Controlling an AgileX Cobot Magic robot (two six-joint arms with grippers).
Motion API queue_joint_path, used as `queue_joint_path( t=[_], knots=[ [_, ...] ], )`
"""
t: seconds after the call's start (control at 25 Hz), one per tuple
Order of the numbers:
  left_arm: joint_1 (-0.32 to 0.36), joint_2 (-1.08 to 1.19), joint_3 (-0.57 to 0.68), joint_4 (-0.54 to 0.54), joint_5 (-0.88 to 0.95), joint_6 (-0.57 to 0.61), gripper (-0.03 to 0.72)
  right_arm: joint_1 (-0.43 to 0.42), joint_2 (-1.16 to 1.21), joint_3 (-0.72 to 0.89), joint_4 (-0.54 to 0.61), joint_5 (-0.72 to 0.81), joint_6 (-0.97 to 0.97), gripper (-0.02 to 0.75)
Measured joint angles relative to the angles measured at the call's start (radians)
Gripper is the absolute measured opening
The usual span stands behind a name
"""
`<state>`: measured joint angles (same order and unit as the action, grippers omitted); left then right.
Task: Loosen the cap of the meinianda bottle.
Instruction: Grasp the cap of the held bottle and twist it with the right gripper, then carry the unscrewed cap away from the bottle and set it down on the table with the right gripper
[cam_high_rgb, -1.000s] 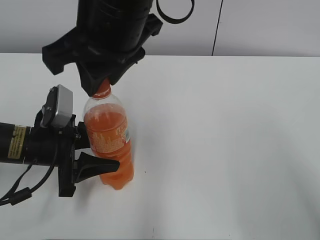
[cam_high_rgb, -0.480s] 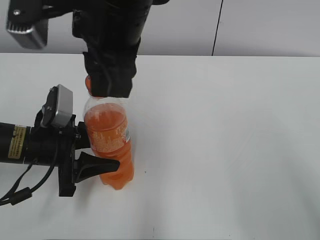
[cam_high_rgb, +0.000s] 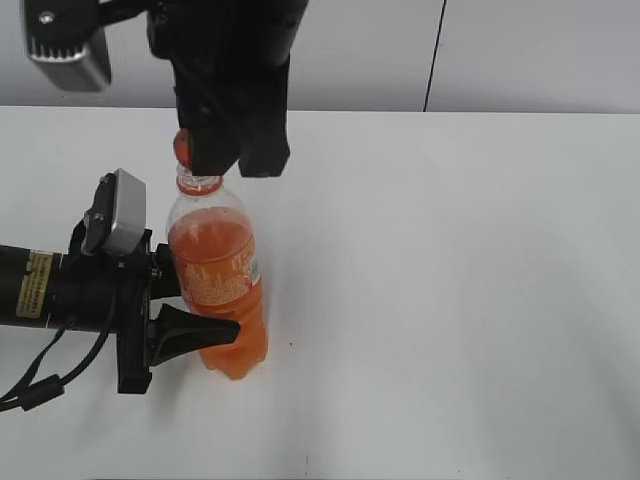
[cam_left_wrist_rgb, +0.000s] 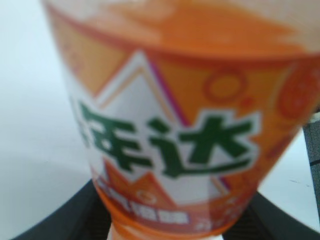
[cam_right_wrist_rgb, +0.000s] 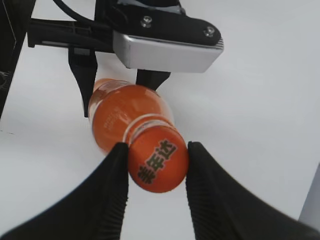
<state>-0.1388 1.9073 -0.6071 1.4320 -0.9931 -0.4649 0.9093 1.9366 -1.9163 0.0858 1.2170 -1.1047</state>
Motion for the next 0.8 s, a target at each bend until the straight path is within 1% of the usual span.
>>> queue_joint_path(
  t=[0.12,0.28,0.44,0.6,0.8],
  knots=[
    [0.0,0.0,0.0,0.0,0.0,0.001,0.377,0.0,-0.034,0.0,-0.007,0.0,0.017,0.269],
    [0.0,0.0,0.0,0.0,0.0,0.001,0.377,0.0,-0.083,0.0,-0.022,0.001,0.135,0.269],
    [0.0,0.0,0.0,0.0,0.0,0.001,0.377,-0.001,-0.118,0.0,-0.078,0.001,0.387,0.269],
    [0.0,0.0,0.0,0.0,0.0,0.001,0.377,-0.022,-0.145,0.0,-0.091,0.001,0.682,0.269],
    [0.0,0.0,0.0,0.0,0.0,0.001,0.377,-0.101,-0.176,0.0,-0.097,0.001,1.01,0.269]
  ],
)
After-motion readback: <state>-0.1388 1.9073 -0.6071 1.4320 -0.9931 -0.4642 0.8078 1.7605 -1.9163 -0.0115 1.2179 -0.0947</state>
